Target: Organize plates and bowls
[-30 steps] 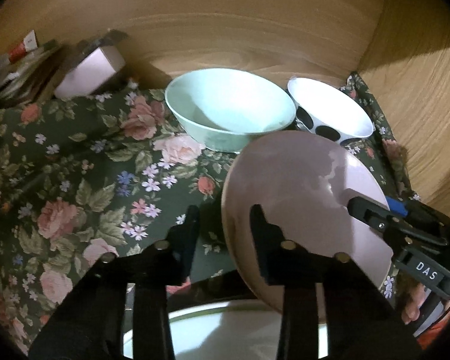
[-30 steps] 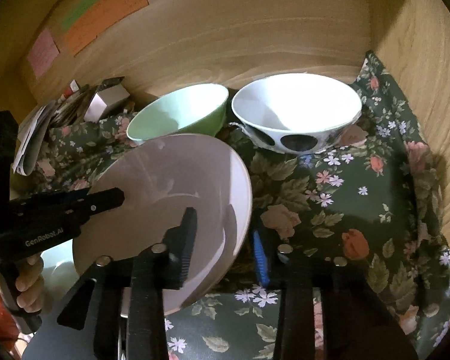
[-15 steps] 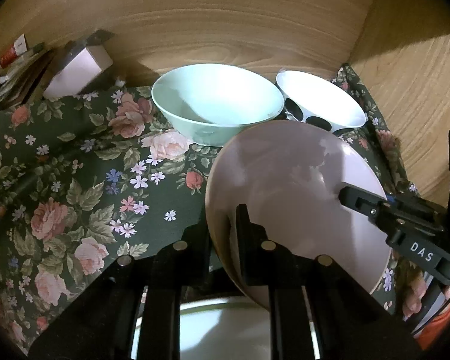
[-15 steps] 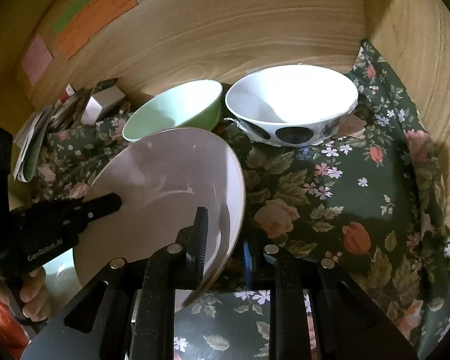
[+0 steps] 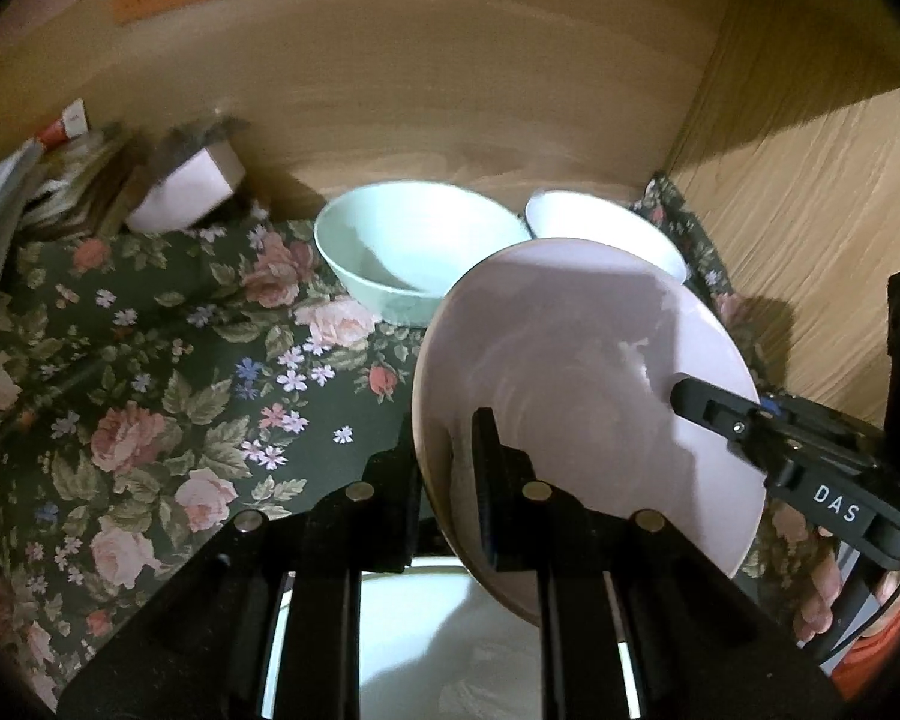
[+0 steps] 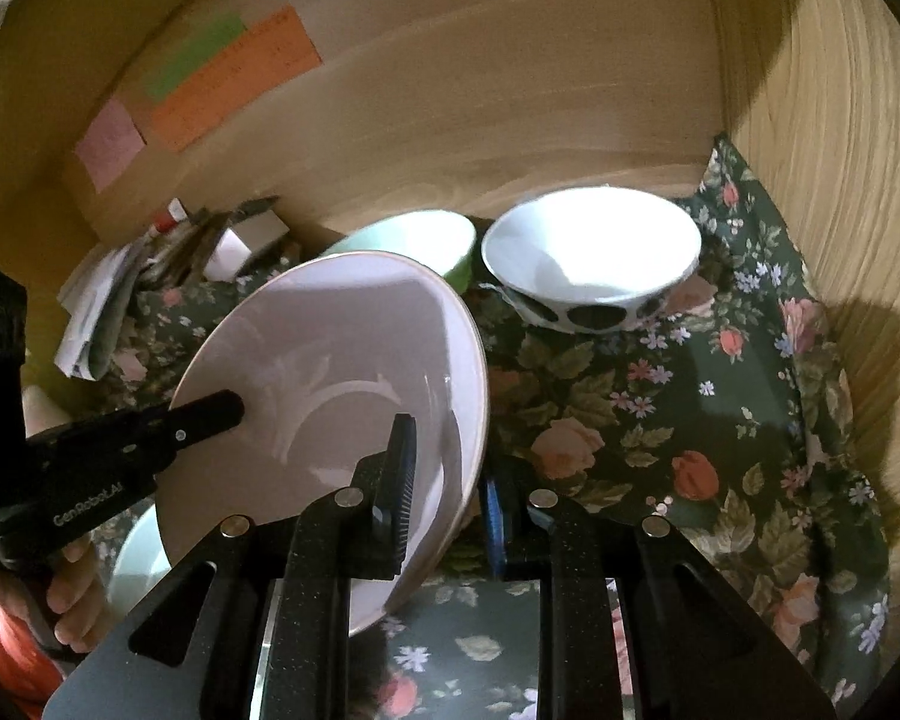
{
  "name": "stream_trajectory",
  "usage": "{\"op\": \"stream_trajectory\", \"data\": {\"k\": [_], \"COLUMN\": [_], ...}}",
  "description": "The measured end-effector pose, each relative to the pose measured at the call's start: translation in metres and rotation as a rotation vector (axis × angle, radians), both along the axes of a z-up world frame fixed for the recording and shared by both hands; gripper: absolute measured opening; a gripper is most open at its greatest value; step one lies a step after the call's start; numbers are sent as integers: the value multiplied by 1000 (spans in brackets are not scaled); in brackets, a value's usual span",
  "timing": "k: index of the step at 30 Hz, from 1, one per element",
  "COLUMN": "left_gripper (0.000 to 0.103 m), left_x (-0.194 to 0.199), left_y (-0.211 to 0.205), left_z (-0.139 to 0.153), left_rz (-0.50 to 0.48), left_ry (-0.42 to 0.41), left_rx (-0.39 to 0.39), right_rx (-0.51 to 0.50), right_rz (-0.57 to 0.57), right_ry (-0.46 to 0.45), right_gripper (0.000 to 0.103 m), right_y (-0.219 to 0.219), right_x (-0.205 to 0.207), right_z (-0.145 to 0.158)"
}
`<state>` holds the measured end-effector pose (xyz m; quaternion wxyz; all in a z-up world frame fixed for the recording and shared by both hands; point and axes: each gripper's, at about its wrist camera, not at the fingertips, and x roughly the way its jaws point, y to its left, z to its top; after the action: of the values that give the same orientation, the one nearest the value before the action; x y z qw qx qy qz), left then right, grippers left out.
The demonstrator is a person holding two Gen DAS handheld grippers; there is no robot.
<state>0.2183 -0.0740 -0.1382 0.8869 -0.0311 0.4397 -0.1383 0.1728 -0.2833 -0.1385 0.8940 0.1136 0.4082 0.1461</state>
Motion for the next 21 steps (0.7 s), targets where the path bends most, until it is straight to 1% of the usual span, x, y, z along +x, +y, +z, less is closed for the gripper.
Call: {"op": "stream_trajectory", "data": {"k": [3, 10, 21], "left_gripper": [15, 15, 15], "left_x": [-8, -26, -58], "left_y": [6, 25, 66], "left_z": [11, 29, 39], "left_rz": [6, 45, 118], "left_ry": [-33, -81, -121], "left_rx": [-7, -24, -28], "right_rx": [-6, -3, -14], "right_rz": [12, 49, 129], "right_ry": [-20, -49, -81], "right_gripper": [18, 18, 18], "right_y": [6, 27, 70], "right_x": [-4, -12, -23], "right_z": [7, 18, 30]}}
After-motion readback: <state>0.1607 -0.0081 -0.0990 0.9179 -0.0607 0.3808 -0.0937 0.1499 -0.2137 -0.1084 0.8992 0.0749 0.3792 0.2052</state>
